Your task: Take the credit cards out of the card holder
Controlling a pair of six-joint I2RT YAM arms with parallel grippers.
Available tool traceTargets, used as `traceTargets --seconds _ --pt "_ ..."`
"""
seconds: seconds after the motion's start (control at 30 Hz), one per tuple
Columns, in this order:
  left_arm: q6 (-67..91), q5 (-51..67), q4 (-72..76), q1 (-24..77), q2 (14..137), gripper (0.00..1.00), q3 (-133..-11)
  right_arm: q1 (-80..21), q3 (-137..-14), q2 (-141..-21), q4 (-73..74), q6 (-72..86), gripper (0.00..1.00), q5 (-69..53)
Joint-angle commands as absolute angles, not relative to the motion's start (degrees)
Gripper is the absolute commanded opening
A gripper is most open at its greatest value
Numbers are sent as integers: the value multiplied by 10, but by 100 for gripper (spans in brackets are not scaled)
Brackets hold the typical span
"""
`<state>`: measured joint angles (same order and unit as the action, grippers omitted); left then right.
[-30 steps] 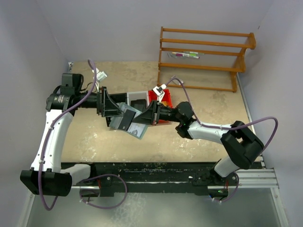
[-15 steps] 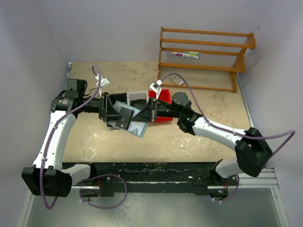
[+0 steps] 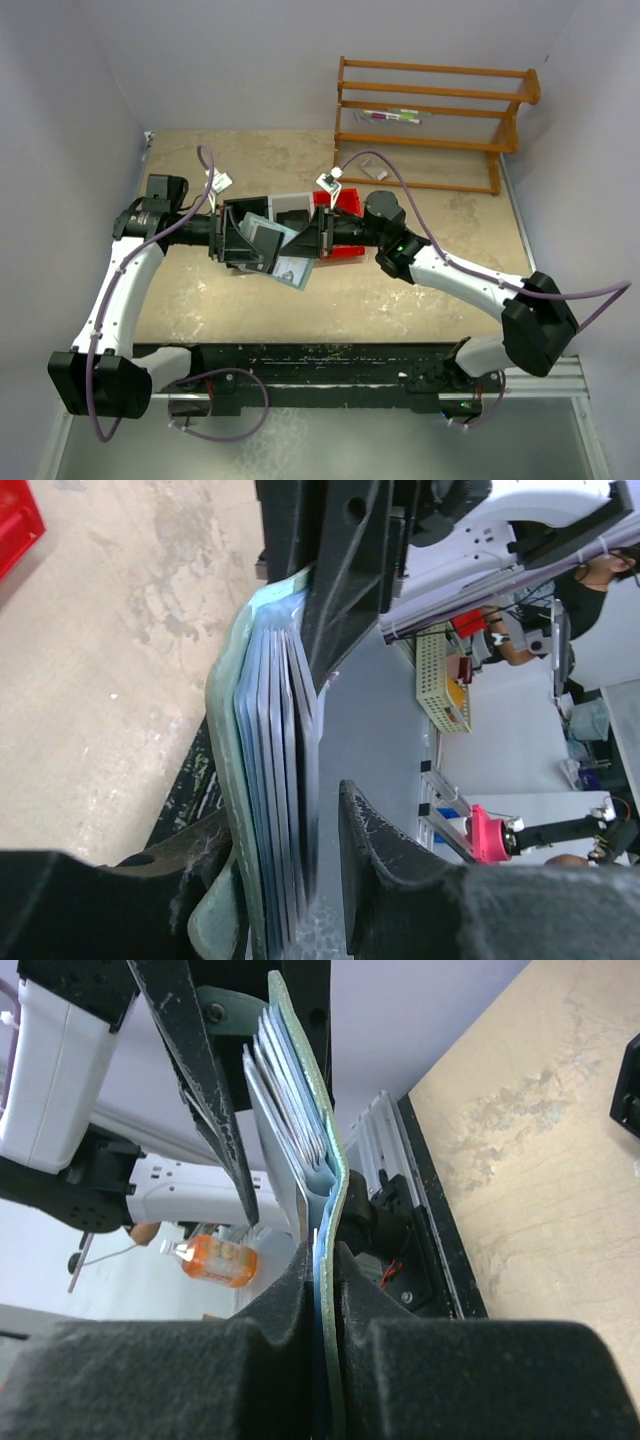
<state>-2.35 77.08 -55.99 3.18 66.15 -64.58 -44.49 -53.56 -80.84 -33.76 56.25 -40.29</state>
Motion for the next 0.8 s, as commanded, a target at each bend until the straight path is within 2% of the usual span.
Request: traceTargets --seconds 0.0,0.07,0.13,0.2,0.27,0.33,0.37,0.5,0.63,0.7,0.77 --pt "-27 854 -552 34 666 38 -669 -446 -563 -809 -385 544 7 -458" --pt "-29 855 -553 34 671 32 -672 -445 -570 -813 -385 539 10 -469" --pt "-30 854 -552 35 677 21 -675 -440 -572 -812 -376 531 16 -476" --pt "-36 850 -557 34 681 15 -680 -428 -572 -805 -361 522 29 -478" --pt "-41 841 -561 34 684 10 -688 -409 -569 -794 -332 510 59 -474" --pt "-42 831 -560 34 687 6 -694 -379 -565 -775 -277 486 95 -455" --pt "-41 828 -559 33 690 6 -695 -365 -558 -762 -257 481 100 -442" --pt "-22 789 -538 33 697 3 -697 -308 -528 -702 -232 479 100 -406" --pt "22 717 -500 28 707 6 -691 -298 -544 -666 -187 445 99 -382" --pt "35 699 -486 20 714 6 -689 -300 -564 -663 -191 439 93 -374" --pt "53 691 -469 11 719 6 -688 -317 -583 -670 -189 444 90 -378"
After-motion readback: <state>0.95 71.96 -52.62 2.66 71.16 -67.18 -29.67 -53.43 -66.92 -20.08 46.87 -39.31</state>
